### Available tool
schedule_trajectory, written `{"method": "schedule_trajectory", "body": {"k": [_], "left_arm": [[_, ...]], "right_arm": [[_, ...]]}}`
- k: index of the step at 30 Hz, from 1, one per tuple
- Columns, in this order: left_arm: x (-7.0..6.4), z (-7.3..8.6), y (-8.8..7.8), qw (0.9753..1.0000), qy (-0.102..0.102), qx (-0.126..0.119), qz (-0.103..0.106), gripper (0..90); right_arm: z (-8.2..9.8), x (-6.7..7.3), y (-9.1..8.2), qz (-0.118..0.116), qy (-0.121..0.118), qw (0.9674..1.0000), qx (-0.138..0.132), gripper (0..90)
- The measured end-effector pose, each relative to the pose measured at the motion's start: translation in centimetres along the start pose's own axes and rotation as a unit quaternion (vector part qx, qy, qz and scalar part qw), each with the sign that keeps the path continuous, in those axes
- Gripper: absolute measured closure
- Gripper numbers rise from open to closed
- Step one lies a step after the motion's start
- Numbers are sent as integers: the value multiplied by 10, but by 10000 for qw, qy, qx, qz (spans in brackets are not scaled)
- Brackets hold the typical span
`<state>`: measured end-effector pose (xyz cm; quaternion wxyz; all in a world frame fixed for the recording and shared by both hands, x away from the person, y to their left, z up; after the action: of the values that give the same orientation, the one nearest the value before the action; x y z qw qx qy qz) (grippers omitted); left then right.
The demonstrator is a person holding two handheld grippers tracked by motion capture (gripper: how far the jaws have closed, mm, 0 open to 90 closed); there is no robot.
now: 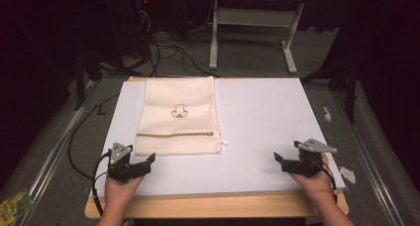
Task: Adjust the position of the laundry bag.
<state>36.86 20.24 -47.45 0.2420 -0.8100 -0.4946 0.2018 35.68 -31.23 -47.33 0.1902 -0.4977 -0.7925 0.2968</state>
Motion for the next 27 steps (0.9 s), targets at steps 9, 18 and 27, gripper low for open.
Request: {"method": "schedule_trajectory", "body": {"k": [9,18,27], "left_arm": [[-1,0,-4,9999,-11,-121,105,184],[5,1,-11,9996,-52,-273,18,212],[4,0,-11,9997,-65,-236,3,231]], "right_arm": [[-66,91,74,-564,-534,9966,266,248],[-82,140,135,-571,-698,9920,883,685],[-75,118,119,-614,-773,9903,974,889]]}}
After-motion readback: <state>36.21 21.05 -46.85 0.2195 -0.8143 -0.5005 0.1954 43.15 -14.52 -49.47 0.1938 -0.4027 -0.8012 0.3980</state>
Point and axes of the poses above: each handheld gripper's, and its own axes: y roughly forward along the jaws, z roughly out of its underside, x roughly to its left, the point moved 3 cm from there along y, roughly forward along the jaws, and after that the axes turned 7 degrees about x, right-handed, at the moved point
